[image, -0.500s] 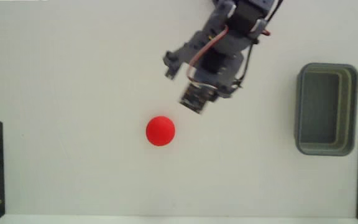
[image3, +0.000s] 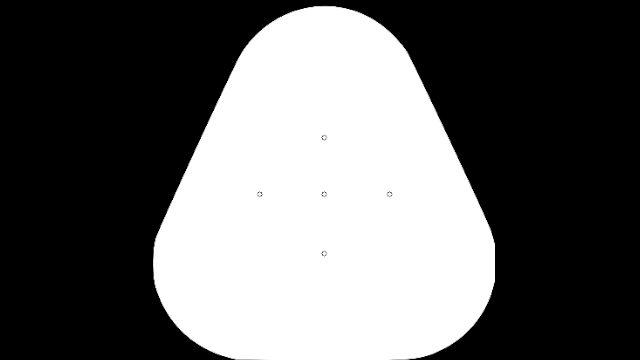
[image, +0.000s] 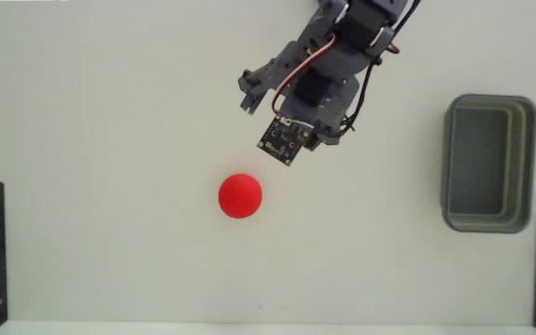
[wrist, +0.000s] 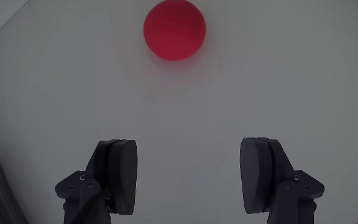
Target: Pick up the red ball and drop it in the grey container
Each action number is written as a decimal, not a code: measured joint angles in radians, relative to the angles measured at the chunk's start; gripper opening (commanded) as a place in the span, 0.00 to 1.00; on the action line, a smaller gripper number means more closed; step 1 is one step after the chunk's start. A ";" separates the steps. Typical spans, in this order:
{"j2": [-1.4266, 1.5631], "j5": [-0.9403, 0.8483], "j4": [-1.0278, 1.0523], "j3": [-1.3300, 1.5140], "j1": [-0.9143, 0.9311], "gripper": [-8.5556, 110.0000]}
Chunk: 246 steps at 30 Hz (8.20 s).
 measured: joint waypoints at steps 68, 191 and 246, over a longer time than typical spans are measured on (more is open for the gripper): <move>-0.617 -0.002 -0.357 -0.201 -0.021 1.00; -0.983 -0.002 -0.402 -0.528 -0.034 1.00; -0.983 -0.002 -0.499 -0.469 -0.035 1.00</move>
